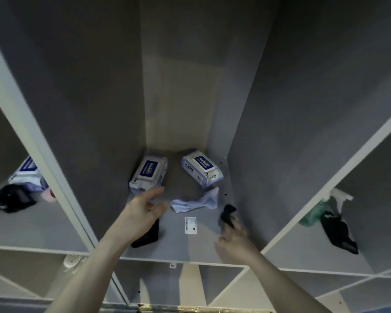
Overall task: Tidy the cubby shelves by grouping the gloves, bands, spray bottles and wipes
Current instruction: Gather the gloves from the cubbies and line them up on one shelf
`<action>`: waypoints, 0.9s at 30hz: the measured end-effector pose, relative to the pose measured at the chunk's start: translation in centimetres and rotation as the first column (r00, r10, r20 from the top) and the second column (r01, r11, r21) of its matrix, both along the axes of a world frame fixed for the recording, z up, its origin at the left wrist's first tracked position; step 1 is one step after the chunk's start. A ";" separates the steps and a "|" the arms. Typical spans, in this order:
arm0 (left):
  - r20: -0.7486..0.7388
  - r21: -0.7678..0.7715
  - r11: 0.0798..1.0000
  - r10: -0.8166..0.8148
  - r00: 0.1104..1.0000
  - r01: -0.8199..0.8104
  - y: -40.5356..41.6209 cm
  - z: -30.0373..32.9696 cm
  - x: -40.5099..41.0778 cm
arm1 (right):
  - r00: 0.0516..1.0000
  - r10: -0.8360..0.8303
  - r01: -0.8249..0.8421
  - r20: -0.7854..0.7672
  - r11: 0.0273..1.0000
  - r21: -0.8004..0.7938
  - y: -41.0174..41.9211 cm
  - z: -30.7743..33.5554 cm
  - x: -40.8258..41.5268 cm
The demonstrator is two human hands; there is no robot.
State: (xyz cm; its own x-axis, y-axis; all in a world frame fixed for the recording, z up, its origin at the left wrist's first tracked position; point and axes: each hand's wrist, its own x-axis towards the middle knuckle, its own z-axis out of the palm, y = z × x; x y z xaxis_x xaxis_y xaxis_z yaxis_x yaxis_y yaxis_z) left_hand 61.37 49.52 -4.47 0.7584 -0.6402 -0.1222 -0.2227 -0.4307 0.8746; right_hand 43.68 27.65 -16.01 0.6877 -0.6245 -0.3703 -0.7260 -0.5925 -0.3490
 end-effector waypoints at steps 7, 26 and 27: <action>-0.220 -0.125 0.987 -0.128 0.967 0.102 -2.7 0.7 -2.7 | 0.769 0.353 -0.254 0.533 0.934 -0.251 6.1 7.2 -0.1; -0.432 -0.517 0.852 -0.177 0.884 -0.081 -2.3 5.5 -3.1 | 0.474 -0.649 -0.118 0.595 0.622 0.774 10.0 16.4 4.1; -0.474 -0.520 0.847 -0.182 0.862 -0.108 -2.2 5.6 -2.9 | 0.457 -0.684 -0.118 0.569 0.587 0.801 9.8 16.4 4.1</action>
